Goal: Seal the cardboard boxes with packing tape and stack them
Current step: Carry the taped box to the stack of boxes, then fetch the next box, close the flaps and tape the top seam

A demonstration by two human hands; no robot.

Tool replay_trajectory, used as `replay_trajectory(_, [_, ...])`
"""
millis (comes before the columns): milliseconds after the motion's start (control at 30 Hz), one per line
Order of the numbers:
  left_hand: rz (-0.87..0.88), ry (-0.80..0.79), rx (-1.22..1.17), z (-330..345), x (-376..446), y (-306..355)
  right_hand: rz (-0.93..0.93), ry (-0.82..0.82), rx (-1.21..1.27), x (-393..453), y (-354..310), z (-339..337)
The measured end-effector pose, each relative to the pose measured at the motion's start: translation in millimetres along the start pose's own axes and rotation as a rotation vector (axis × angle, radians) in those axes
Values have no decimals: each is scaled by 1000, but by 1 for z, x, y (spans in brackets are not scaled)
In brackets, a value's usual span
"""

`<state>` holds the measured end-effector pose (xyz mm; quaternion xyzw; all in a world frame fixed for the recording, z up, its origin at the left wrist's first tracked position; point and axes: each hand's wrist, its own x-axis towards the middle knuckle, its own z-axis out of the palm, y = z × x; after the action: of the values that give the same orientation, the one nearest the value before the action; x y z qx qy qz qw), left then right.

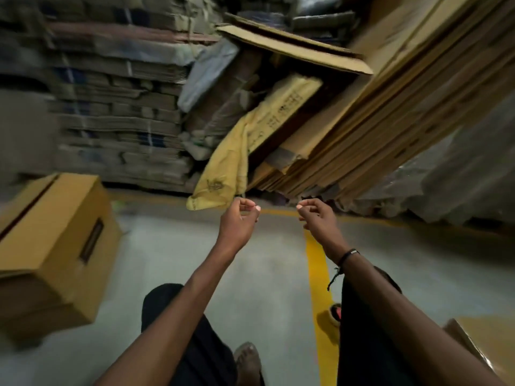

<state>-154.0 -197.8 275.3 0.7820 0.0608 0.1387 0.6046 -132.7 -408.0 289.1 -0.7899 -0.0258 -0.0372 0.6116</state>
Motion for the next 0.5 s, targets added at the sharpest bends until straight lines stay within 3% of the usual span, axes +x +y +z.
replay_trajectory(500, [-168,366,173,-160,-50,-44,57,-468,131,-12,17,163])
